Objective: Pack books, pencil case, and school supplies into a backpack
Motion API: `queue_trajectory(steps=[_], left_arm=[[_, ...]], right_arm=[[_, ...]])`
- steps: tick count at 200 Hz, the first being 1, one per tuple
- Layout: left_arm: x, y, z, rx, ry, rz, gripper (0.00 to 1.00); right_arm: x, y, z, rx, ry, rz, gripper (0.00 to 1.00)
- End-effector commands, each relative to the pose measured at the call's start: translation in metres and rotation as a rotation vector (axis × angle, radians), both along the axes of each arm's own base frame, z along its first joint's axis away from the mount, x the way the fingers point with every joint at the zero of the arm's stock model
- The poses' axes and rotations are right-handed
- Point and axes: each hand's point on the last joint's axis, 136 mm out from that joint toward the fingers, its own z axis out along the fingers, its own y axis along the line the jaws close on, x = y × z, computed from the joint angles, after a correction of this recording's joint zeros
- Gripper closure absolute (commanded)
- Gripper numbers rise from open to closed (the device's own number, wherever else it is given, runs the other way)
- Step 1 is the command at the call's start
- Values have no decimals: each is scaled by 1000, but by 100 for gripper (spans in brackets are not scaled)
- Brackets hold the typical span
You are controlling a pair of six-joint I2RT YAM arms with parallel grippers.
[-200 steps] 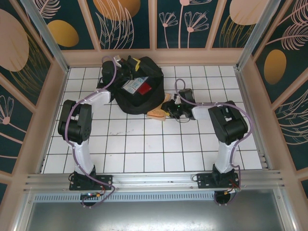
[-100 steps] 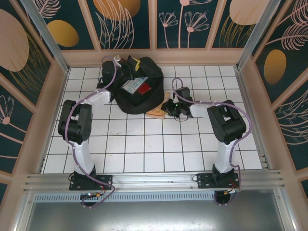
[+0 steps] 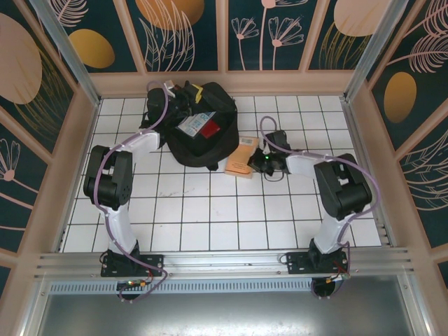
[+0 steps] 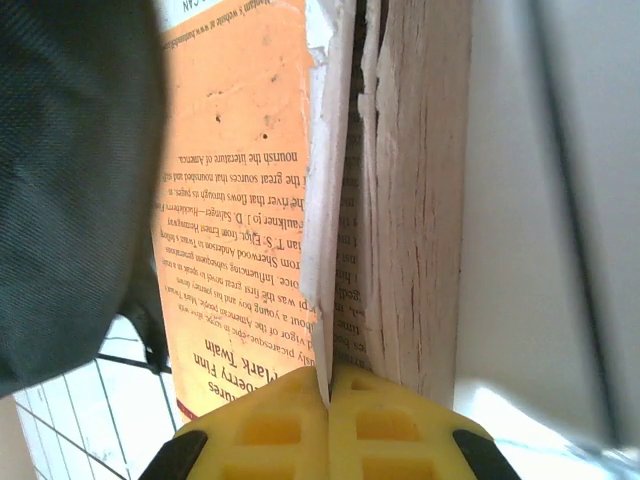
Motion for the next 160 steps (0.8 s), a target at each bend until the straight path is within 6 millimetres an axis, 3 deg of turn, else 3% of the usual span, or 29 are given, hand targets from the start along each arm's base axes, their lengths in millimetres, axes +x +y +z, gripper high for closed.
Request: queue_trajectory(steps=[1, 26, 70, 90, 115, 134, 160], left_arm=[[-7, 2, 45, -6, -105, -13, 100], [-8, 3, 40, 31, -100, -9, 100], [-10, 4, 36, 40, -89, -5, 100], [-11, 3, 37, 39, -88, -8, 100], [-13, 0, 34, 65, -88, -14, 100], [-15, -1, 28, 80, -77, -16, 100], [-16, -5, 19, 84, -62, -26, 100]], right_arm=[[-25, -24, -8, -41, 58, 3, 100], [-32, -19, 10, 9, 7, 53, 100], [-22, -21, 53, 68, -95, 20, 100], [-25, -30, 40, -5, -53, 12, 83], [-35, -55, 19, -160, 10, -26, 61], [-42, -72, 8, -247, 50, -67, 37], [-48, -75, -9, -322, 178, -94, 34]])
